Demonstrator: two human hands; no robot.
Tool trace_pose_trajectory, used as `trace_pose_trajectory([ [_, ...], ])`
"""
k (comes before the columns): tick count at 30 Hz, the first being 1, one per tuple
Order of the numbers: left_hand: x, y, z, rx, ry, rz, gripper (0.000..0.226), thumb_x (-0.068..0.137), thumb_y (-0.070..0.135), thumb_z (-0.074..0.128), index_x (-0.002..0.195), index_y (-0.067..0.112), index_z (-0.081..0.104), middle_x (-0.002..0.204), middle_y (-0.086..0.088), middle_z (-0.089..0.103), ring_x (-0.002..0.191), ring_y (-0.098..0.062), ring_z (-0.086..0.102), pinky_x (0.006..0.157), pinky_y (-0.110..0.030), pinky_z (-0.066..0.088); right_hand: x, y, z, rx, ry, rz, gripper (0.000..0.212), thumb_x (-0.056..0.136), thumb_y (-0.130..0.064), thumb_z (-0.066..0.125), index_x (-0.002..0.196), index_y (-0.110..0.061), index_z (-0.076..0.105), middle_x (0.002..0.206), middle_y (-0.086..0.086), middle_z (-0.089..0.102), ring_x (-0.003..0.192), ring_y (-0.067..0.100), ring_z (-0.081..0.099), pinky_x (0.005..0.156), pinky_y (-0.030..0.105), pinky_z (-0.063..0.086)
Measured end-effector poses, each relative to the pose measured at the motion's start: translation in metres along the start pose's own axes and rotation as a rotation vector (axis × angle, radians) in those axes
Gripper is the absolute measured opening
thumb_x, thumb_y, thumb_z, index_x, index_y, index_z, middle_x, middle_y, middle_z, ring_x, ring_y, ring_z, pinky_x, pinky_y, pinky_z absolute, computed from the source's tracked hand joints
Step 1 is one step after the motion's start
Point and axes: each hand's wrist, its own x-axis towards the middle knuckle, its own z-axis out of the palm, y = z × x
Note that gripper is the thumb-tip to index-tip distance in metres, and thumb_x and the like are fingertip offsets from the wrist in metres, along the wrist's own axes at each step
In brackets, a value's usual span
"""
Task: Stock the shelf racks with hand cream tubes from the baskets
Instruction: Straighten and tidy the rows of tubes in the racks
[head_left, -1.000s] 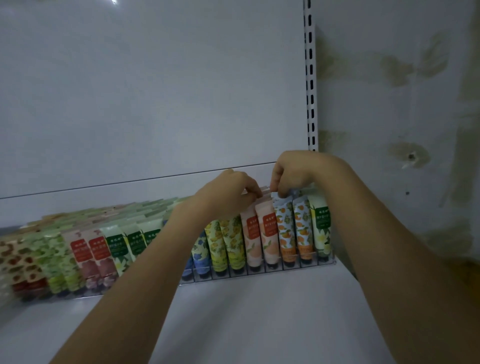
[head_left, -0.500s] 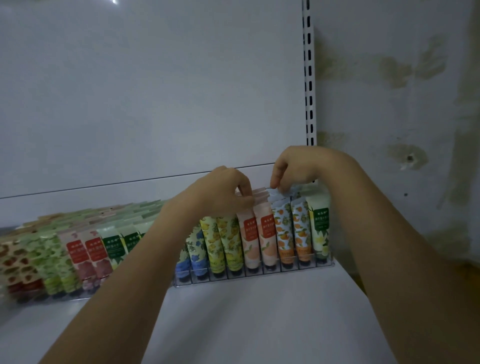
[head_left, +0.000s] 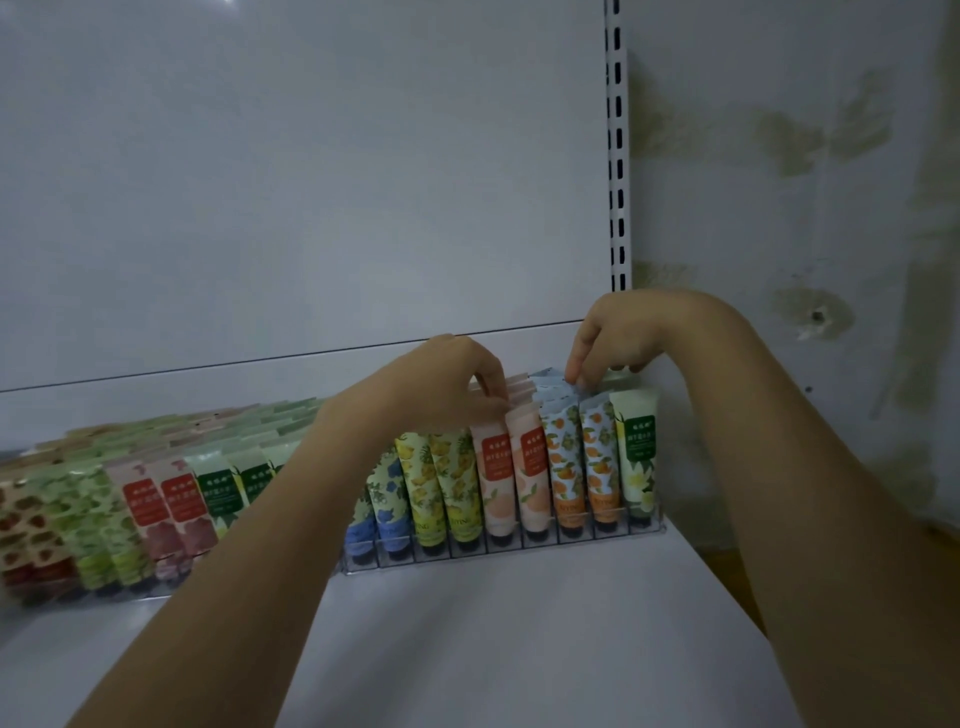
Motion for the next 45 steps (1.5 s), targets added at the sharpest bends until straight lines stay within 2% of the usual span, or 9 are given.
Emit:
trace_pose_trajectory([
  [4,0.000,0.001,0.000,0.006,-0.003,-0.001,0.022,0.090,0.029,0.055,0.105,0.017,0.066,0.094,0.009,0.049,0.082,-0.007,0.040,0.070,-0.018,0.030,0.003,0.002,0.003,0.016,0.007,0.011,0.016,0.080,-0.016,0.069,0.097,-0.018,0.071,0.104,0.002,0.063,0.092,0.016,0.054,0.074,0.027,0.049],
  [12,0.002,0.000,0.002,-0.020,0.043,0.018,0.023,0.092,0.027,0.051,0.108,0.017,0.065,0.094,0.010,0.049,0.082,-0.005,0.038,0.061,-0.012,0.024,0.006,0.007,0.003,0.035,0.010,0.021,0.010,0.082,-0.020,0.067,0.092,-0.018,0.069,0.091,-0.002,0.059,0.080,0.010,0.052,0.061,0.021,0.045],
  [20,0.003,0.000,0.003,-0.049,0.130,0.042,0.023,0.093,0.021,0.049,0.109,0.018,0.065,0.094,0.012,0.051,0.085,-0.005,0.038,0.065,-0.012,0.024,0.005,0.006,0.003,0.040,0.014,0.011,0.015,0.081,-0.021,0.069,0.096,-0.015,0.069,0.093,0.000,0.060,0.079,0.011,0.052,0.065,0.022,0.047],
  [23,0.008,0.000,0.000,-0.045,0.158,0.013,0.024,0.094,0.018,0.047,0.110,0.018,0.065,0.101,0.008,0.058,0.078,-0.004,0.040,0.065,-0.009,0.025,0.005,0.005,0.001,0.113,0.119,-0.041,0.016,0.085,-0.018,0.065,0.100,-0.013,0.069,0.086,-0.004,0.060,0.079,0.013,0.053,0.068,0.026,0.045],
  [27,0.024,0.004,-0.003,-0.080,0.092,-0.076,0.025,0.092,0.013,0.047,0.109,0.017,0.066,0.114,0.002,0.064,0.075,-0.004,0.046,0.072,-0.014,0.033,0.010,0.001,0.008,0.231,0.267,-0.078,0.015,0.085,-0.014,0.064,0.099,-0.012,0.070,0.102,0.002,0.064,0.095,0.016,0.055,0.079,0.029,0.042],
  [33,0.039,0.002,0.008,-0.145,0.075,-0.149,0.023,0.088,0.012,0.052,0.103,0.017,0.069,0.111,-0.001,0.066,0.096,-0.015,0.058,0.080,-0.022,0.043,0.021,-0.004,0.024,0.149,0.165,-0.046,0.019,0.083,-0.010,0.063,0.100,-0.009,0.073,0.100,0.008,0.069,0.090,0.020,0.062,0.078,0.031,0.052],
  [36,0.040,-0.004,0.012,-0.149,0.059,-0.155,0.021,0.088,0.013,0.054,0.103,0.016,0.068,0.110,0.000,0.066,0.090,-0.012,0.055,0.079,-0.021,0.042,0.024,-0.007,0.027,0.100,0.139,-0.041,0.021,0.085,-0.010,0.060,0.103,-0.008,0.072,0.101,0.010,0.069,0.083,0.019,0.060,0.066,0.027,0.049],
  [42,0.042,-0.007,0.016,-0.148,0.028,-0.158,0.014,0.088,0.011,0.055,0.093,0.021,0.064,0.105,-0.001,0.065,0.082,-0.014,0.052,0.073,-0.025,0.041,0.024,-0.006,0.022,0.066,0.135,-0.060,0.020,0.089,-0.006,0.055,0.100,-0.012,0.071,0.102,0.005,0.067,0.089,0.017,0.058,0.073,0.026,0.046],
  [45,0.044,-0.007,0.017,-0.145,0.031,-0.163,0.013,0.088,0.012,0.055,0.094,0.020,0.064,0.105,-0.001,0.064,0.083,-0.014,0.052,0.073,-0.026,0.041,0.021,-0.007,0.016,0.075,0.135,-0.087,0.019,0.089,-0.005,0.055,0.094,-0.016,0.069,0.094,0.001,0.062,0.088,0.016,0.056,0.063,0.021,0.045],
])
